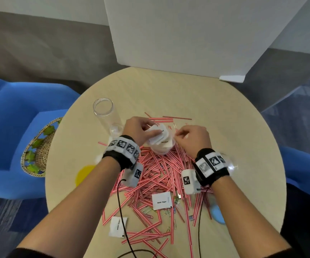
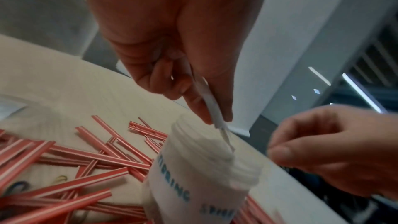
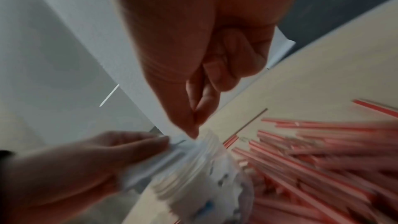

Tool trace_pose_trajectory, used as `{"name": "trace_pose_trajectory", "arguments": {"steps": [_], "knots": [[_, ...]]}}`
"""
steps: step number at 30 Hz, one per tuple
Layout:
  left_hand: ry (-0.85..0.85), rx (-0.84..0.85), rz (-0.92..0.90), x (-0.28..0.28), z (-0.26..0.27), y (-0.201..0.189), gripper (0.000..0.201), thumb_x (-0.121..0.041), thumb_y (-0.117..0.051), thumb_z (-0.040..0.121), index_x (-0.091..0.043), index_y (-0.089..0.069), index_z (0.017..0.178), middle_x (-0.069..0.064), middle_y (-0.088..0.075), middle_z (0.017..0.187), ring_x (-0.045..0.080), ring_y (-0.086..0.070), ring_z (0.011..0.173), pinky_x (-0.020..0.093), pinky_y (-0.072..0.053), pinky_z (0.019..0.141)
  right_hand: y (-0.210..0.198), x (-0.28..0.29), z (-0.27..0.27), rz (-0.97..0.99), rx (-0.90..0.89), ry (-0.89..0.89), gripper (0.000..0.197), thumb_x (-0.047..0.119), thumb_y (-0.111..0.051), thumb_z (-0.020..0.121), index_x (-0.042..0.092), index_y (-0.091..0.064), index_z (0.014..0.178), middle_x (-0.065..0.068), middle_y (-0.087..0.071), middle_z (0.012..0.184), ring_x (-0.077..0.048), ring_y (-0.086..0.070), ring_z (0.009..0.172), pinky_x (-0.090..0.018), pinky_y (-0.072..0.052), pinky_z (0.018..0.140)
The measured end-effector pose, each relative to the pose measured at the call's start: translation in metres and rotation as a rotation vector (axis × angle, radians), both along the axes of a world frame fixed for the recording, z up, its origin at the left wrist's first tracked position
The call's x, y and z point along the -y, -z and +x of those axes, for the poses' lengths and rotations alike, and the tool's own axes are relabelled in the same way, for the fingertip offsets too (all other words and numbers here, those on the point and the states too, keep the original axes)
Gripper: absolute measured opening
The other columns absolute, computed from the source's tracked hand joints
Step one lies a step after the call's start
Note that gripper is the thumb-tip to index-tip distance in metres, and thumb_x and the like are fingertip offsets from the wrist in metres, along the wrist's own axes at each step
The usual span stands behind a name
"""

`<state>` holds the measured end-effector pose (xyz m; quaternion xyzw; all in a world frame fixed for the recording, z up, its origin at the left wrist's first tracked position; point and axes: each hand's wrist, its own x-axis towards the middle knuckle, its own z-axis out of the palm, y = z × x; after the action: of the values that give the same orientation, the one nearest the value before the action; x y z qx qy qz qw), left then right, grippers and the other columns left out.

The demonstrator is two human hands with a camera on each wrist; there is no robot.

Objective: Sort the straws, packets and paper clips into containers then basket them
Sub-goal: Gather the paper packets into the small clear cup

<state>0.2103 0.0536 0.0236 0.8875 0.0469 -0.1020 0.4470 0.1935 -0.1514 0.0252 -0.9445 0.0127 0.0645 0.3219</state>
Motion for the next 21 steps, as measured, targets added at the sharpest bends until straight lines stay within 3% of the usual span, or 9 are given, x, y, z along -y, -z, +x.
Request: {"name": "trace_pose_trajectory", "arguments": {"steps": [3,6,8,11,13,14,18,21], "knots": [[0.15,-0.061,0.204,0.021,0.009,0.001,0.033,-0.04,-0.084,0.072,-0.023,-0.072,0.098,-0.008,-0.067,0.081,0.009,-0.064,0.076,0.025,-0.055,0.072,-0.002,0.006,-0.04,0.161,-0.26,-0.146,0.006,0.023,-0.08,0.078,0.022,-0.074,0.078,0.009,-0.07,0.075,-0.003,-0.064,0.071,-0.019,-0.056,0.071],[0.218,-0.022,0.325,0.033,0.011,0.001,0.046,-0.036,-0.086,0.069,-0.02,-0.059,0.103,-0.003,-0.067,0.086,0.016,-0.063,0.079,0.032,-0.055,0.075,0.009,0.001,-0.076,0.147,-0.527,-0.412,0.017,0.032,-0.086,0.071,0.023,-0.075,0.081,0.012,-0.071,0.079,0.001,-0.064,0.072,-0.02,-0.055,0.071],[0.244,0.026,0.401,0.037,0.009,0.001,0.047,-0.036,-0.085,0.069,-0.018,-0.053,0.098,-0.001,-0.065,0.087,0.018,-0.061,0.079,0.033,-0.054,0.075,0.021,-0.006,-0.091,0.0,-0.53,-0.542,0.028,0.036,-0.086,0.07,0.025,-0.075,0.094,0.012,-0.069,0.087,-0.003,-0.062,0.077,-0.023,-0.051,0.071],[0.264,0.09,0.484,0.038,0.007,0.003,0.038,-0.042,-0.082,0.072,-0.014,-0.06,0.084,0.001,-0.057,0.09,0.019,-0.055,0.082,0.031,-0.051,0.078,0.033,-0.017,-0.102,-0.273,-0.446,-0.732,0.046,0.039,-0.082,0.073,0.029,-0.067,0.116,0.007,-0.061,0.115,-0.014,-0.058,0.103,-0.032,-0.051,0.083],[0.275,0.1,0.517,0.037,0.005,0.006,0.035,-0.044,-0.077,0.077,-0.011,-0.066,0.081,0.003,-0.057,0.091,0.021,-0.056,0.083,0.031,-0.05,0.077,0.037,-0.019,-0.105,-0.357,-0.432,-0.758,0.048,0.036,-0.079,0.076,0.029,-0.063,0.12,0.004,-0.05,0.139,-0.02,-0.054,0.118,-0.039,-0.05,0.093],[0.288,0.097,0.535,0.037,0.005,0.006,0.033,-0.044,-0.073,0.082,-0.011,-0.068,0.082,0.003,-0.058,0.09,0.022,-0.057,0.084,0.031,-0.05,0.077,0.038,-0.019,-0.106,-0.368,-0.421,-0.756,0.044,0.036,-0.078,0.077,0.028,-0.063,0.118,0.004,-0.045,0.143,-0.021,-0.054,0.118,-0.04,-0.049,0.093],[0.375,0.103,0.595,0.032,-0.001,0.005,0.033,-0.038,-0.054,0.096,-0.013,-0.072,0.083,0.002,-0.061,0.077,0.02,-0.056,0.075,0.027,-0.045,0.071,0.038,-0.017,-0.107,-0.317,-0.378,-0.729,0.029,0.035,-0.076,0.08,0.022,-0.065,0.103,0.005,-0.052,0.119,-0.014,-0.052,0.098,-0.027,-0.043,0.078],[0.457,0.105,0.633,0.027,-0.006,0.005,0.039,-0.036,-0.048,0.098,-0.011,-0.073,0.082,0.003,-0.063,0.078,0.02,-0.055,0.078,0.03,-0.046,0.072,0.04,-0.017,-0.105,-0.291,-0.369,-0.722,0.025,0.034,-0.074,0.082,0.021,-0.067,0.102,0.006,-0.06,0.107,-0.012,-0.051,0.092,-0.026,-0.041,0.075]]}}
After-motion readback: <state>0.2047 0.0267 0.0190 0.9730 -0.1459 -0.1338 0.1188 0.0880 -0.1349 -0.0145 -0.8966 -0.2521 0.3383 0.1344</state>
